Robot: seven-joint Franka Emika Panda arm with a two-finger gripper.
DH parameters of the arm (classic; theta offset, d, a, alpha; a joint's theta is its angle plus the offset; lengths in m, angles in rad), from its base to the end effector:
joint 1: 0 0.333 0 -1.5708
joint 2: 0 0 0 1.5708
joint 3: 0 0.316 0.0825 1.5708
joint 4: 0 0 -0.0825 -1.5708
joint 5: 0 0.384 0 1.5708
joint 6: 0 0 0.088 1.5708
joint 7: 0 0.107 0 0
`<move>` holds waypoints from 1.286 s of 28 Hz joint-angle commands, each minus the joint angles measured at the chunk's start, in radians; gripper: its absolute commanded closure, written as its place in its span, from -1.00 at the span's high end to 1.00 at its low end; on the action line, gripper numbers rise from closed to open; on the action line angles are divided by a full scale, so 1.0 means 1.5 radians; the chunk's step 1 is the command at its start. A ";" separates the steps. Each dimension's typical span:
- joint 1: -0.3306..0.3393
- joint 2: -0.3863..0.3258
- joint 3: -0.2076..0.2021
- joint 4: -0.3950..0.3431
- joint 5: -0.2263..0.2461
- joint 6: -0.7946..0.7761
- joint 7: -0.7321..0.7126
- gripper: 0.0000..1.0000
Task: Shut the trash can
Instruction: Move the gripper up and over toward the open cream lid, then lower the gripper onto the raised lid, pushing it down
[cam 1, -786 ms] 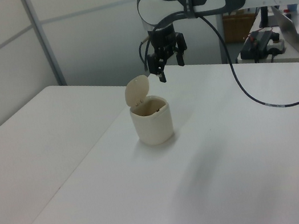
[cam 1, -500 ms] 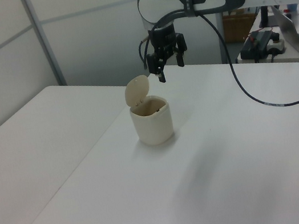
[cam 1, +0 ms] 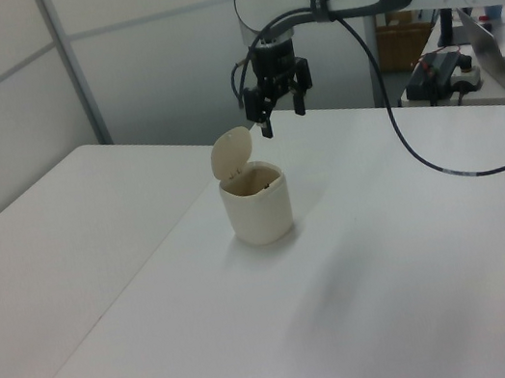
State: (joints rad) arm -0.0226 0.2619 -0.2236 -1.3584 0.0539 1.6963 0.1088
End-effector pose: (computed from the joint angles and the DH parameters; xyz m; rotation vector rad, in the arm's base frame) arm 0.6298 -0.1332 0.5837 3.0822 -0.5446 0.1282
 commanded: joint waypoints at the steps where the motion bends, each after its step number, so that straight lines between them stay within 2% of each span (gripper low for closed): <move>1: -0.006 0.006 -0.003 0.000 0.036 0.092 0.004 0.27; 6: -0.006 0.016 -0.003 -0.001 0.034 0.181 0.031 0.15; 11: -0.006 0.028 -0.004 0.000 0.026 0.259 0.032 -0.44; 12: -0.006 0.029 -0.004 0.000 0.025 0.286 0.032 -0.64; 17: -0.007 0.045 -0.004 0.000 0.007 0.342 0.034 -0.96; 21: -0.006 0.072 -0.004 0.002 -0.023 0.399 0.065 -0.98; 22: -0.006 0.077 -0.004 0.001 -0.042 0.418 0.082 -0.98; 24: -0.007 0.092 -0.004 0.001 -0.056 0.432 0.092 -0.98; 28: -0.013 0.120 -0.005 0.003 -0.065 0.468 0.104 -0.98; 36: -0.015 0.139 -0.004 0.003 -0.070 0.489 0.104 -0.98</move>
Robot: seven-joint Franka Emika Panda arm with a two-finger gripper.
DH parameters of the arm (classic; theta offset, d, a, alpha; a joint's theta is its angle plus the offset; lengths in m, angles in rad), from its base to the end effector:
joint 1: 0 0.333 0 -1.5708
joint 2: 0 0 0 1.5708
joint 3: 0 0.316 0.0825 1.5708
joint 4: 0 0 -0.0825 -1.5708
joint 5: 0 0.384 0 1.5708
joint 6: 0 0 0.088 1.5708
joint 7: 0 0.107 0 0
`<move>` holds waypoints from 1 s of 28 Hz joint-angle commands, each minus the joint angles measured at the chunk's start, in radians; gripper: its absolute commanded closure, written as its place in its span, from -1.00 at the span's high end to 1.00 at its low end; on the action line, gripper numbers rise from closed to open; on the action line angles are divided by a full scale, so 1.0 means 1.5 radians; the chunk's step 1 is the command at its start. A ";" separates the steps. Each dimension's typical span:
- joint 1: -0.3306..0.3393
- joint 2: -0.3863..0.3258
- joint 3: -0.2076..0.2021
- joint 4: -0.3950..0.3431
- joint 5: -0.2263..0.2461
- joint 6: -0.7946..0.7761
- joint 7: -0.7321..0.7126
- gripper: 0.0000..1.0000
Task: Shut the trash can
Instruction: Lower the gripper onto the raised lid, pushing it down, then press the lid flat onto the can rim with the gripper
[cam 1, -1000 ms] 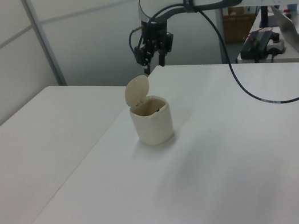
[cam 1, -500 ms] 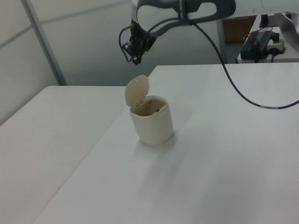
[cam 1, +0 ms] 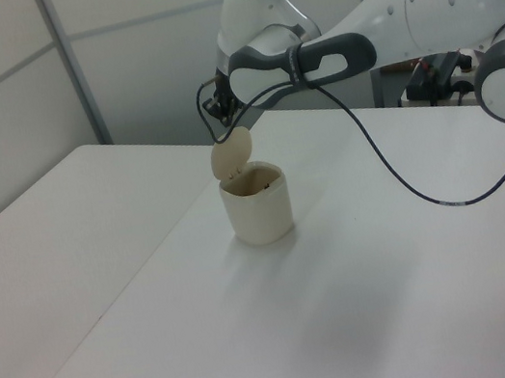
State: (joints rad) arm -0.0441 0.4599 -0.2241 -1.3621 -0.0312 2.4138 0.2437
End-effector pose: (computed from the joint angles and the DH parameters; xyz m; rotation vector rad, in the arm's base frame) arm 0.7200 -0.1604 0.5307 2.8145 -0.6319 0.8941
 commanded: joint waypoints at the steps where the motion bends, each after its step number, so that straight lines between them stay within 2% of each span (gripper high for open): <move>1: 0.000 0.007 -0.004 0.005 -0.013 0.011 0.014 -0.98; 7: 0.001 0.007 -0.003 -0.002 -0.019 0.003 0.006 -1.00; 11: 0.003 0.007 0.003 -0.028 -0.021 -0.019 -0.017 -1.00; 14: 0.007 0.006 0.004 -0.039 -0.019 -0.070 -0.057 -1.00; 20: 0.007 0.006 0.015 -0.039 -0.011 -0.150 -0.094 -1.00; 28: 0.009 0.007 0.018 -0.045 -0.011 -0.181 -0.113 -1.00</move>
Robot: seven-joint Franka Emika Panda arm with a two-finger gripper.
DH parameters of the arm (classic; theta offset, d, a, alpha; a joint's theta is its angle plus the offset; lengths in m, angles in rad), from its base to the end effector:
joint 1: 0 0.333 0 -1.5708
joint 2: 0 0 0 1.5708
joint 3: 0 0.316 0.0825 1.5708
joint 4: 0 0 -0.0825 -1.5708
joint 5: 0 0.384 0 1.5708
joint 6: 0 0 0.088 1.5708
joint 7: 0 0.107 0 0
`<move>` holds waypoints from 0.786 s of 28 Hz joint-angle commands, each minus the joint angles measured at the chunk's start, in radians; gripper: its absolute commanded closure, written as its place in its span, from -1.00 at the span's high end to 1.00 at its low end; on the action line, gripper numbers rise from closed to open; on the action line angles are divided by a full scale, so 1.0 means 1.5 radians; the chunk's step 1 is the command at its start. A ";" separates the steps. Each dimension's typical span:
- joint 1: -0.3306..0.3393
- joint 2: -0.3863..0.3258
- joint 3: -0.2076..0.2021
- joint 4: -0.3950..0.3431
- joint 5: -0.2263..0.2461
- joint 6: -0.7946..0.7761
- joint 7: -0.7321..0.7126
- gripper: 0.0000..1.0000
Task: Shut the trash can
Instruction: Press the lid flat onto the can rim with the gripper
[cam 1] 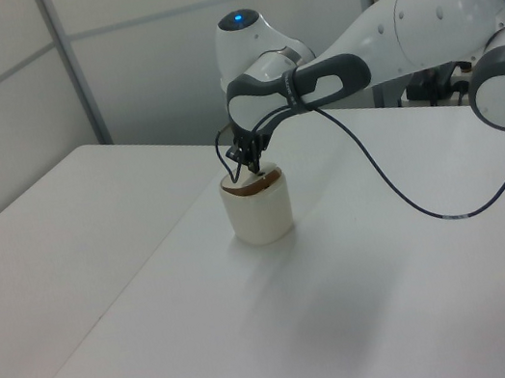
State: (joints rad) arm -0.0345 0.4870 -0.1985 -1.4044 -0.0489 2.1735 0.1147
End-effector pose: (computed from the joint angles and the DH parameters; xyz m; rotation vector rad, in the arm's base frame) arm 0.7106 -0.1418 0.4583 2.9317 -0.4277 0.4217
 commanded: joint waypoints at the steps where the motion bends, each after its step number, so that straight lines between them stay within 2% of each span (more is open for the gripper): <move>1: 0.003 -0.011 0.001 -0.021 0.001 -0.020 -0.028 -1.00; 12: 0.016 -0.005 0.002 -0.051 -0.002 -0.020 -0.045 -1.00; 22: 0.027 0.016 0.003 -0.050 -0.006 -0.019 -0.039 -1.00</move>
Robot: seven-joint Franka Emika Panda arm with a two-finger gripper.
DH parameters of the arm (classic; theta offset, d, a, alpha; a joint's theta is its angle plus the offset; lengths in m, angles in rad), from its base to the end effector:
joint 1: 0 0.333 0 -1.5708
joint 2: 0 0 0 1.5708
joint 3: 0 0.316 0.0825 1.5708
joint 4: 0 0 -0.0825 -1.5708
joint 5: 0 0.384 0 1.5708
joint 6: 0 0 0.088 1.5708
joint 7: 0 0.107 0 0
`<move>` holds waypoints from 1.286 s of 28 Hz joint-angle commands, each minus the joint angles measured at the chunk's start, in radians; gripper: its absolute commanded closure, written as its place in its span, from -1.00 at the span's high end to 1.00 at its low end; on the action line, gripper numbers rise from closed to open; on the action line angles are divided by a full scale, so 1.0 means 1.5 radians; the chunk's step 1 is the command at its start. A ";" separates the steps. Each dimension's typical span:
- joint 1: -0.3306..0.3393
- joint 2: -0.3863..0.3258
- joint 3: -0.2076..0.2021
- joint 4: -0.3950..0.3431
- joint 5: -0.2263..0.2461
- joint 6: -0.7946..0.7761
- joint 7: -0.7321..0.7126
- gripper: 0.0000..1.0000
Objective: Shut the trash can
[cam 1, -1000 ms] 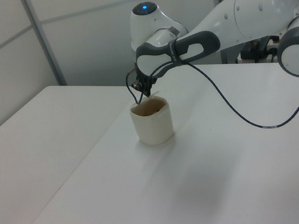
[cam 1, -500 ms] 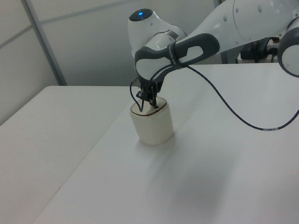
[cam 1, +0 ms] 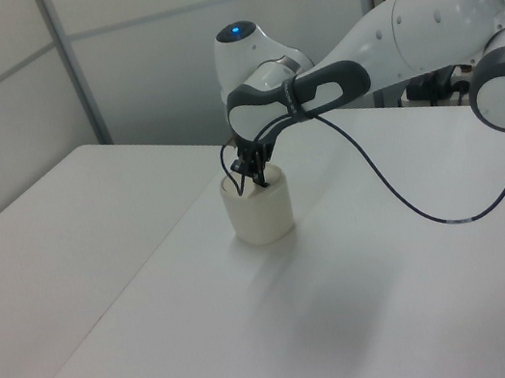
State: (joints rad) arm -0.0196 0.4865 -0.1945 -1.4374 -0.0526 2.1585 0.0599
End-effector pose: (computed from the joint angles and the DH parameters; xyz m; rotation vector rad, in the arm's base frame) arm 0.7074 -0.1298 0.4402 2.9516 -0.3215 0.3461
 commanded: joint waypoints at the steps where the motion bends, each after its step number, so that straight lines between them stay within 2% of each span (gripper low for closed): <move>1: 0.017 0.015 0.001 -0.025 -0.003 -0.009 0.001 -1.00; 5: 0.016 -0.007 0.000 -0.011 0.013 -0.010 0.016 -1.00; 9: 0.011 -0.032 -0.001 0.005 0.041 -0.017 0.036 -1.00; 10: 0.011 -0.045 -0.005 0.013 0.052 -0.024 0.042 -0.89; 13: 0.010 -0.065 -0.008 0.018 0.060 -0.031 0.051 -0.63; 15: 0.010 -0.075 -0.009 0.018 0.060 -0.038 0.053 -0.24; 16: 0.010 -0.084 -0.009 0.018 0.060 -0.049 0.053 0.45; 17: 0.010 -0.087 -0.009 0.018 0.060 -0.057 0.055 0.84; 18: 0.010 -0.091 -0.009 0.018 0.059 -0.068 0.056 1.00; 30: 0.011 -0.140 -0.004 0.027 0.058 -0.253 0.039 1.00; 36: 0.011 -0.163 -0.002 0.028 0.057 -0.354 -0.028 1.00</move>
State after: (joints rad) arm -0.0085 0.2848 -0.1962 -1.3830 0.0203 1.7216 0.0930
